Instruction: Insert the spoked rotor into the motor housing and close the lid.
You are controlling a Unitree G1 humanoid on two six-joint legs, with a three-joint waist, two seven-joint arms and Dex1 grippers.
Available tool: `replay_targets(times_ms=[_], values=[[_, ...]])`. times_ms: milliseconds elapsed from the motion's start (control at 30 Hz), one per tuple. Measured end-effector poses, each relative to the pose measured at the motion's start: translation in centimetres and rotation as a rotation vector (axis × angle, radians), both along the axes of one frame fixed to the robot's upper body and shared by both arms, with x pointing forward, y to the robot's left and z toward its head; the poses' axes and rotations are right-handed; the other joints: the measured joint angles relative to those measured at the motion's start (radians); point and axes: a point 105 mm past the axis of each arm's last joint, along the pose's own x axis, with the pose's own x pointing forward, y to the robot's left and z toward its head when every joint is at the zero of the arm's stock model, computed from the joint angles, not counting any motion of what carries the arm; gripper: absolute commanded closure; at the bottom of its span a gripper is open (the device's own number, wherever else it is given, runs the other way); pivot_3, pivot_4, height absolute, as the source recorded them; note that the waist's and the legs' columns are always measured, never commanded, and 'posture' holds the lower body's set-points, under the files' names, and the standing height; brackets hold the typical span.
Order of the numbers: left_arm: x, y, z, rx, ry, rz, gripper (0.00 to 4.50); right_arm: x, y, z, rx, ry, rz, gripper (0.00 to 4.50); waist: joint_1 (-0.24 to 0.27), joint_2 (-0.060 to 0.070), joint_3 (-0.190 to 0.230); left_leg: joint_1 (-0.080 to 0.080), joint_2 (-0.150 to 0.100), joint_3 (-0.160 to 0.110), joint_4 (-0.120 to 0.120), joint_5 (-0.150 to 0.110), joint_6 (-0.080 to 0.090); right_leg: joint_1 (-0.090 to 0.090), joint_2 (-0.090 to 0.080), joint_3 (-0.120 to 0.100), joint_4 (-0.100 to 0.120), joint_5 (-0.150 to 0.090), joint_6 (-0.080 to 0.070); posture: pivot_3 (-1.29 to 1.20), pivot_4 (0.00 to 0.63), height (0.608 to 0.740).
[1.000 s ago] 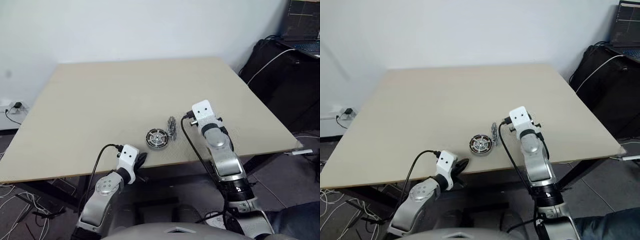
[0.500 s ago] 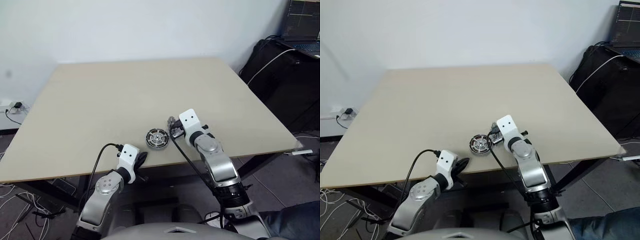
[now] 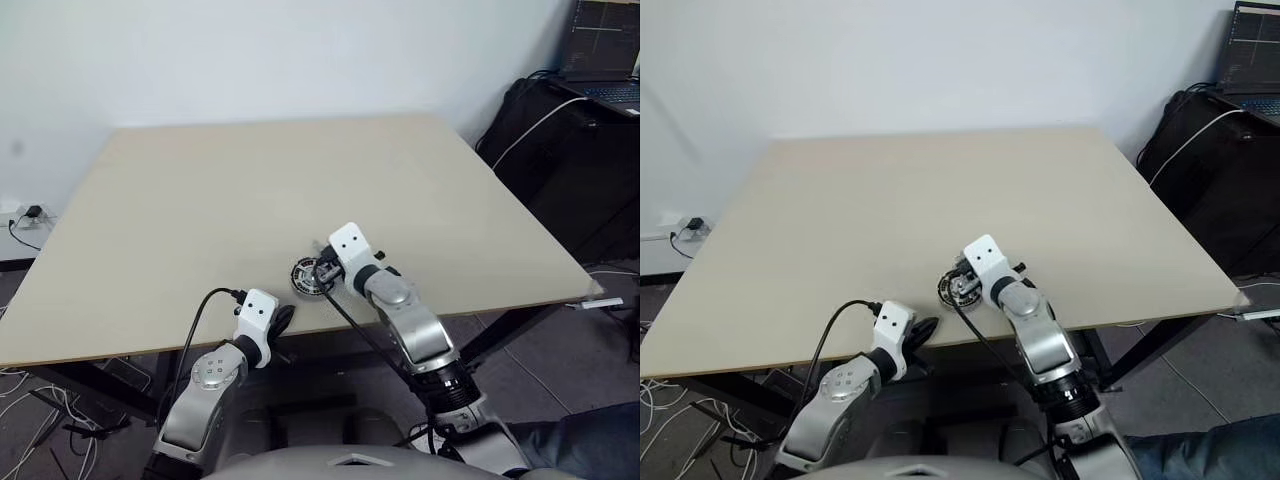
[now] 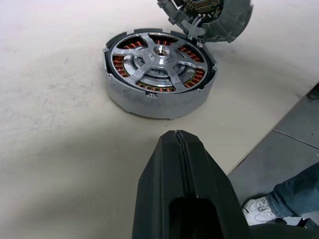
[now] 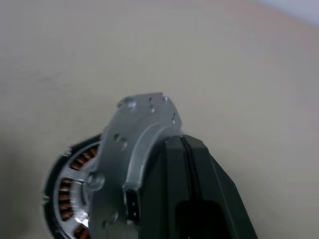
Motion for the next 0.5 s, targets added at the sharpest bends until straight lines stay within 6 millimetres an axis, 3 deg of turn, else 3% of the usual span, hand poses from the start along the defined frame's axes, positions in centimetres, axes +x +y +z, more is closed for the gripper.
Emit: replay_targets(times_ms=[300,500], values=[[0.0,0.2,-0.1,0.003,0.001,0.007,4.50,0.0,1.6,-3.2,-0.028,0.076,0.046,4.48,0.000,0.000,0.000,0.000,0.000,0.000,0.000,0.000,0.000,0.000,0.000,0.000,0.000,0.000,0.000,0.00,0.000,0.740],[0.0,0.3,-0.1,0.003,0.002,0.008,4.50,0.7,2.2,-3.7,-0.019,0.076,0.042,4.48,-0.003,0.000,-0.001,0.003,0.000,0.000,0.000,0.000,0.000,0.004,0.000,0.000,0.001,0.000,0.000,0.00,0.000,0.740]])
